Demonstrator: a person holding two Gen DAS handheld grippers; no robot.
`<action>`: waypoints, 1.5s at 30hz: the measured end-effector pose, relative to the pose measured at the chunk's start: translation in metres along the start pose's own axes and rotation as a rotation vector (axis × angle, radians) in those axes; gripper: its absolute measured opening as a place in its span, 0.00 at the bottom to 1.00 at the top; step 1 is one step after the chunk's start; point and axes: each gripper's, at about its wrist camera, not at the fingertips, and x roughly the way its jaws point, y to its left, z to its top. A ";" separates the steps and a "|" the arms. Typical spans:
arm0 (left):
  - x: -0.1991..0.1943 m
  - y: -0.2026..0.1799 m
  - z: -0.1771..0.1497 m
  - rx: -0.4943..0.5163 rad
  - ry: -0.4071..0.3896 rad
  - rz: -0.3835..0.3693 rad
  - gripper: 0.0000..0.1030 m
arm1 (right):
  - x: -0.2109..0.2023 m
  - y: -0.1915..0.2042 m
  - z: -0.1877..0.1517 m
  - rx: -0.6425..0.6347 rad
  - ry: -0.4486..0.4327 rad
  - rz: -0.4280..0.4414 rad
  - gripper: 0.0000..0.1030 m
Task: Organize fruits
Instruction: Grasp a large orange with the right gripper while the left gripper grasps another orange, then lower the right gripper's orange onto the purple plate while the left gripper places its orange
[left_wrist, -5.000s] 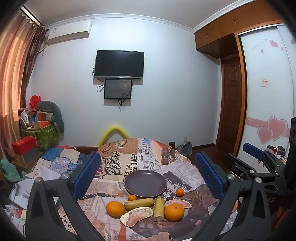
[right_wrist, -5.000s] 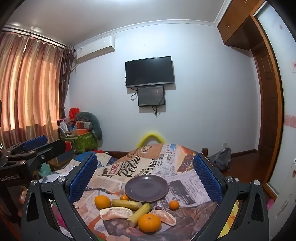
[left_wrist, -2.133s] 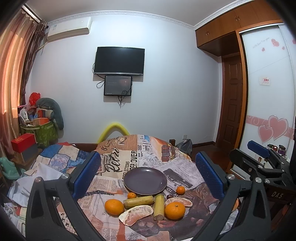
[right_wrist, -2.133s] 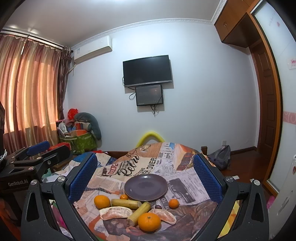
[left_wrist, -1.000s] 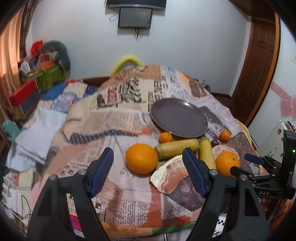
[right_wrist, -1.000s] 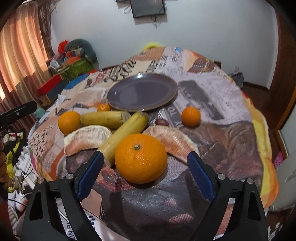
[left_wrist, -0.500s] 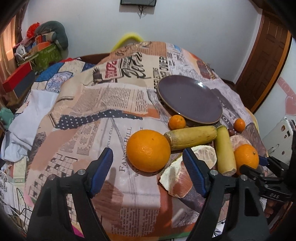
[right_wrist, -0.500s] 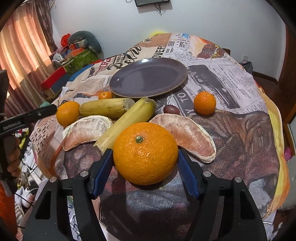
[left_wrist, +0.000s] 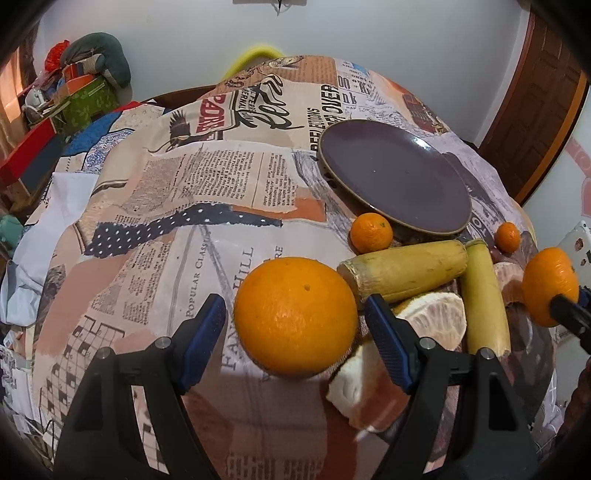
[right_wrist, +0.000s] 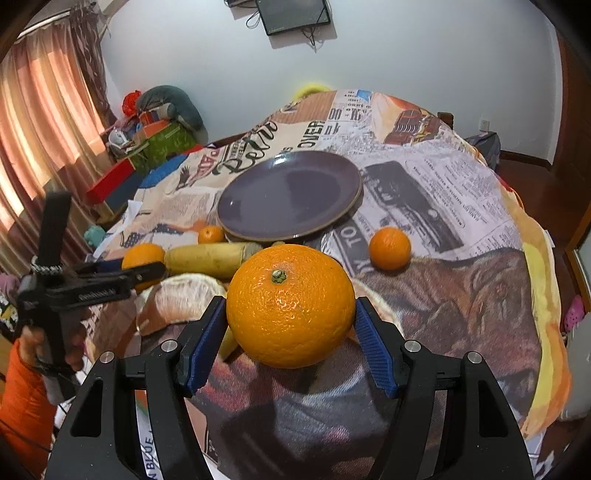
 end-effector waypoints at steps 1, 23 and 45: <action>0.001 0.001 0.000 -0.003 0.000 -0.004 0.75 | 0.000 -0.001 0.001 0.003 -0.005 0.001 0.64; -0.027 -0.002 0.023 -0.002 -0.103 -0.001 0.62 | -0.005 -0.006 0.029 -0.004 -0.092 0.005 0.64; -0.040 -0.037 0.107 0.057 -0.269 -0.062 0.62 | 0.015 -0.011 0.102 -0.064 -0.221 -0.031 0.64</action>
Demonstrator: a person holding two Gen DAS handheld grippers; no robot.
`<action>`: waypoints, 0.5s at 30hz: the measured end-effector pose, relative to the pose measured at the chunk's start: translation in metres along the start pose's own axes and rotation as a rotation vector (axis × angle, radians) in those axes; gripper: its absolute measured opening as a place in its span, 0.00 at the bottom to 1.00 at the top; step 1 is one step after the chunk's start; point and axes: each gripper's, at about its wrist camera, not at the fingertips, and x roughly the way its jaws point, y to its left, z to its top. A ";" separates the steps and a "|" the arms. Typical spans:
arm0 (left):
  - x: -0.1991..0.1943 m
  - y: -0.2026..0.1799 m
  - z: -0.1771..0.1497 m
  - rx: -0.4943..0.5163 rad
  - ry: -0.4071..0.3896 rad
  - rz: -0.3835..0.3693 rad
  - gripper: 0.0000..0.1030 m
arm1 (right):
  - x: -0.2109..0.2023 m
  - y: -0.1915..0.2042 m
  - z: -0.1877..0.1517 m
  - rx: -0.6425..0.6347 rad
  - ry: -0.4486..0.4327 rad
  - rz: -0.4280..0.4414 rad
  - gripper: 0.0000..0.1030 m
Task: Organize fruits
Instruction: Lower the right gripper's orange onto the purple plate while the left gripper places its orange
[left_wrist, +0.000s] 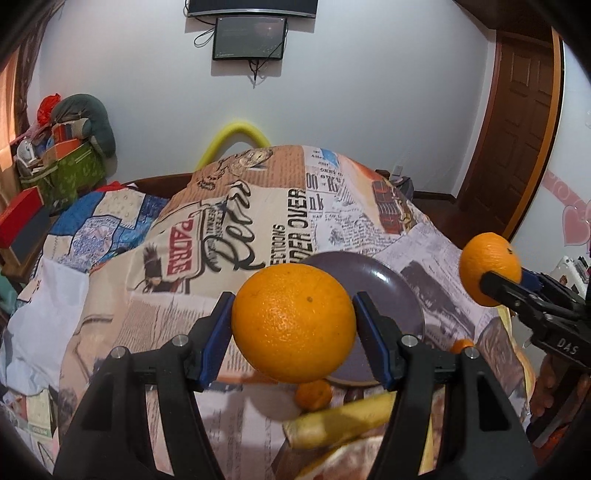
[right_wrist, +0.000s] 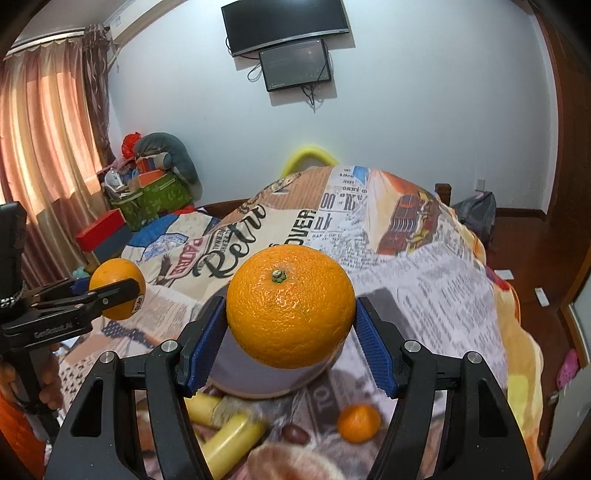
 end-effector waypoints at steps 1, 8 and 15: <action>0.003 -0.001 0.003 0.000 -0.001 -0.004 0.62 | 0.003 0.000 0.001 -0.004 0.000 -0.001 0.64; 0.033 -0.003 0.016 -0.005 0.012 -0.022 0.62 | 0.034 -0.004 0.009 -0.044 0.024 -0.012 0.64; 0.069 -0.003 0.024 -0.012 0.053 -0.036 0.62 | 0.065 -0.008 0.014 -0.072 0.079 0.006 0.64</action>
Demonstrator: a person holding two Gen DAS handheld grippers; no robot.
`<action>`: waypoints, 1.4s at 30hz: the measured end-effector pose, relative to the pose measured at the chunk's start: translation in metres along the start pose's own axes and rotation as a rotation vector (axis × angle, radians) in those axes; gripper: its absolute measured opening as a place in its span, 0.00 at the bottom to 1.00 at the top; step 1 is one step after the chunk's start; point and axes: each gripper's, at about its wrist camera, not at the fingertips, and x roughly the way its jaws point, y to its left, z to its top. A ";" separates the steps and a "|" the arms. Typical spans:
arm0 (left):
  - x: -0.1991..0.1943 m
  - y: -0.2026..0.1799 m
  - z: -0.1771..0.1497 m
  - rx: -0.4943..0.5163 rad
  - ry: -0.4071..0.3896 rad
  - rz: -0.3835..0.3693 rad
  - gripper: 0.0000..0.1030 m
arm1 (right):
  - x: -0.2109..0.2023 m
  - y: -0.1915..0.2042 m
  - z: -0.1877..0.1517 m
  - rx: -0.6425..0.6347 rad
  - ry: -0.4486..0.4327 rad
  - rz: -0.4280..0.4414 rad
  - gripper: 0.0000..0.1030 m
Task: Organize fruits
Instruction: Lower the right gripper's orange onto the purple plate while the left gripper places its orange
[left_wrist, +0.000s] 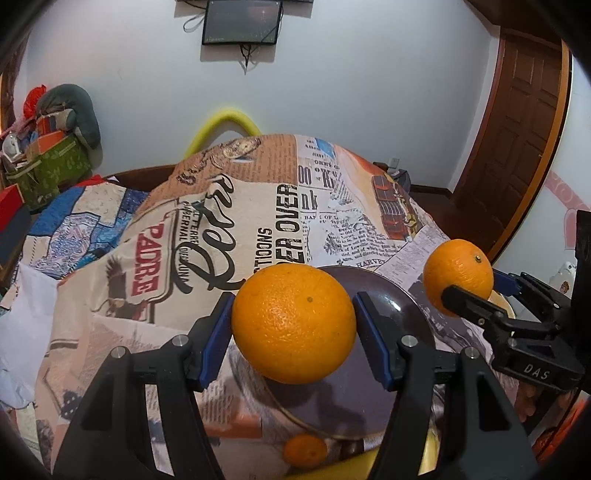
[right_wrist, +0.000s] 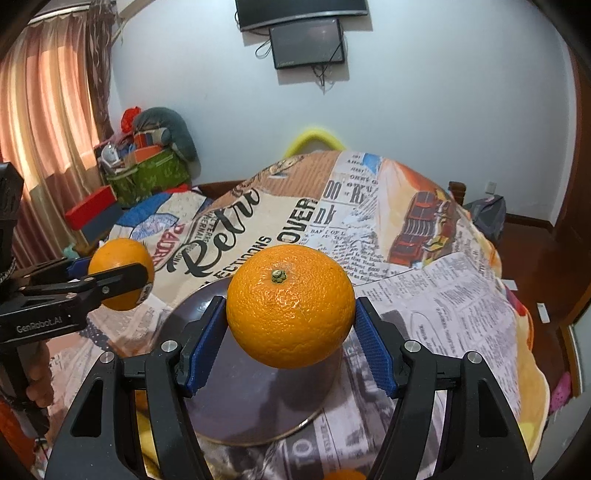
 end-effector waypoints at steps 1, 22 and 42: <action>0.006 0.001 0.002 -0.001 0.010 -0.003 0.62 | 0.004 -0.001 0.000 -0.004 0.008 0.000 0.64; 0.091 0.008 -0.002 0.011 0.217 -0.001 0.62 | 0.070 -0.003 -0.012 -0.047 0.240 0.023 0.64; 0.029 0.007 0.002 0.041 0.120 0.029 0.64 | 0.030 0.001 -0.008 -0.020 0.182 0.042 0.68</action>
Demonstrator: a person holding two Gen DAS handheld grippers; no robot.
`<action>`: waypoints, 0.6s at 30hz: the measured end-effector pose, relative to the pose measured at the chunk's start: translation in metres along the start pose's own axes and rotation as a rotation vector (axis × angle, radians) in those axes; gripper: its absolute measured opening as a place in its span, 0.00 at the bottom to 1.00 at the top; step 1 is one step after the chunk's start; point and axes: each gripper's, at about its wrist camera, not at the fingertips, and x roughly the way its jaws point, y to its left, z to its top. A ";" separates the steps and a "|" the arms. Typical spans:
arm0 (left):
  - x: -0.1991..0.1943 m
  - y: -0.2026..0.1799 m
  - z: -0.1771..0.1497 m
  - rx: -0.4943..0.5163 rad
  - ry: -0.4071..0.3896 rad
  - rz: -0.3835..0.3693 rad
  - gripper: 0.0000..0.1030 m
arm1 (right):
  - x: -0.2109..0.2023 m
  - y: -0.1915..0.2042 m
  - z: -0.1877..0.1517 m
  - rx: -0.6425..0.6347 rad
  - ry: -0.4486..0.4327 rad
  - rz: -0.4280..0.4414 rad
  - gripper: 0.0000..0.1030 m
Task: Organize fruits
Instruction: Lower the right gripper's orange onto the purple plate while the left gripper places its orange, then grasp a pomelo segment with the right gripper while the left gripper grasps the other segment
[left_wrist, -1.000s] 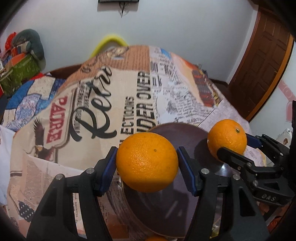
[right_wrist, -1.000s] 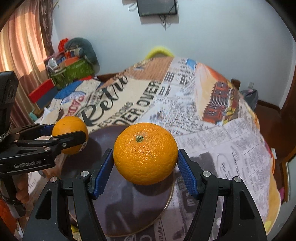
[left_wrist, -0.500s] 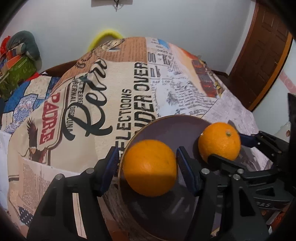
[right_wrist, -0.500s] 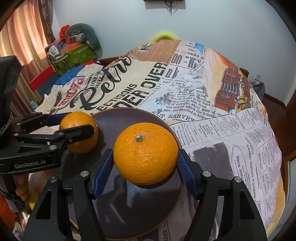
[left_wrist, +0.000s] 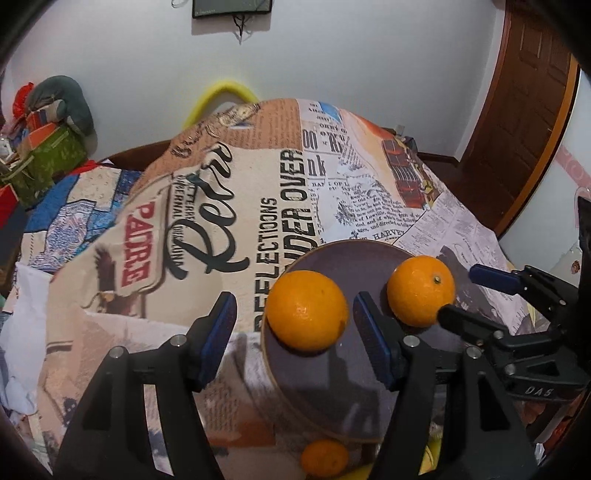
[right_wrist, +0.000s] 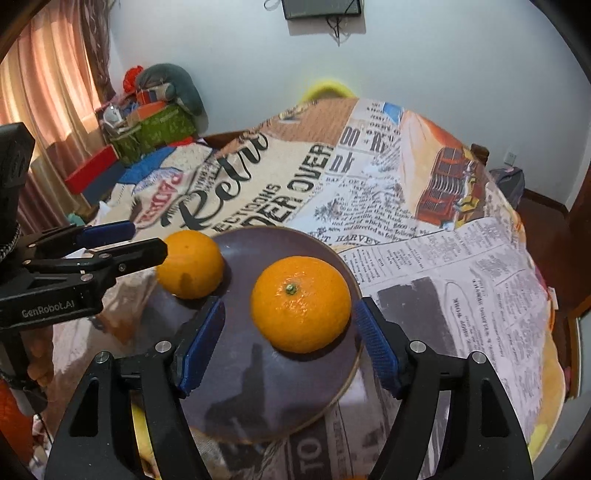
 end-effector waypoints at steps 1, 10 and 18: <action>-0.007 0.001 -0.001 -0.001 -0.008 0.003 0.65 | -0.006 0.001 -0.001 -0.002 -0.010 -0.002 0.68; -0.065 0.000 -0.022 0.001 -0.059 0.020 0.69 | -0.062 0.007 -0.011 -0.008 -0.099 -0.033 0.69; -0.104 -0.003 -0.051 -0.006 -0.090 0.039 0.81 | -0.105 0.010 -0.040 0.013 -0.146 -0.072 0.77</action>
